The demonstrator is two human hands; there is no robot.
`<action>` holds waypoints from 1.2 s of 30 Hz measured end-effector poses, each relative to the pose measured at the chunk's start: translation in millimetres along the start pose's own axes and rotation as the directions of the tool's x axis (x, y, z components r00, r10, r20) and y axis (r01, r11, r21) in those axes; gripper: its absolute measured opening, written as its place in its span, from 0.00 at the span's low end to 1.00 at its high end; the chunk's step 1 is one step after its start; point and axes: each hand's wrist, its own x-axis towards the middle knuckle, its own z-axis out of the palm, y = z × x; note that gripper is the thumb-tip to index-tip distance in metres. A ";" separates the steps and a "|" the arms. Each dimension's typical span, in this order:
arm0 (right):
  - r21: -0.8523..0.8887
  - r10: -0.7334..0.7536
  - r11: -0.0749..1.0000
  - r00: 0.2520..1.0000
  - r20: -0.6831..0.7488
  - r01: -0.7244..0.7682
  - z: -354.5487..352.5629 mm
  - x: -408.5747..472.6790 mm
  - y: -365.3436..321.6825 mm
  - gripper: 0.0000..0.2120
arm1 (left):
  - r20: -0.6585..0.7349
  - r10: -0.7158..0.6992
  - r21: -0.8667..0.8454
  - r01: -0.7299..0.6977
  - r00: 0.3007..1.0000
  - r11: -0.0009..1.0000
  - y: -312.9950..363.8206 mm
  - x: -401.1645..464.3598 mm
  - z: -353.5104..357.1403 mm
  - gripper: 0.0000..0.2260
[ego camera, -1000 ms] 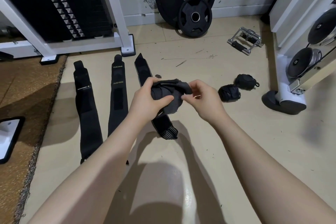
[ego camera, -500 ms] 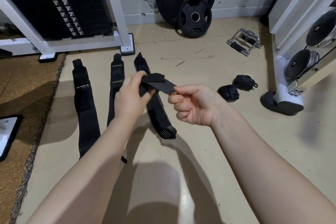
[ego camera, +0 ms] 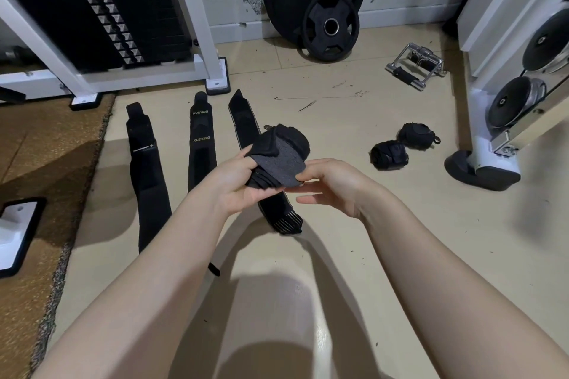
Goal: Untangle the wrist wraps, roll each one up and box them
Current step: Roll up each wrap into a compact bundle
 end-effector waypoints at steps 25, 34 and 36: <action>0.551 -0.217 0.771 0.946 -0.242 0.319 6.5 10.9 -7.5 0.13 | 0.169 0.278 0.744 -0.308 0.946 0.593 -6.5 2.0 25.2 0.38; 0.454 0.057 0.888 0.961 -0.269 0.075 -1.3 8.6 -5.1 0.32 | 0.441 0.158 0.891 -0.453 0.883 0.041 -18.1 -2.3 18.8 0.58; 0.435 0.082 0.900 0.963 -0.257 0.039 -0.3 7.4 -5.6 0.31 | 0.383 0.172 0.889 -0.413 0.908 0.198 -12.5 -4.2 18.3 0.56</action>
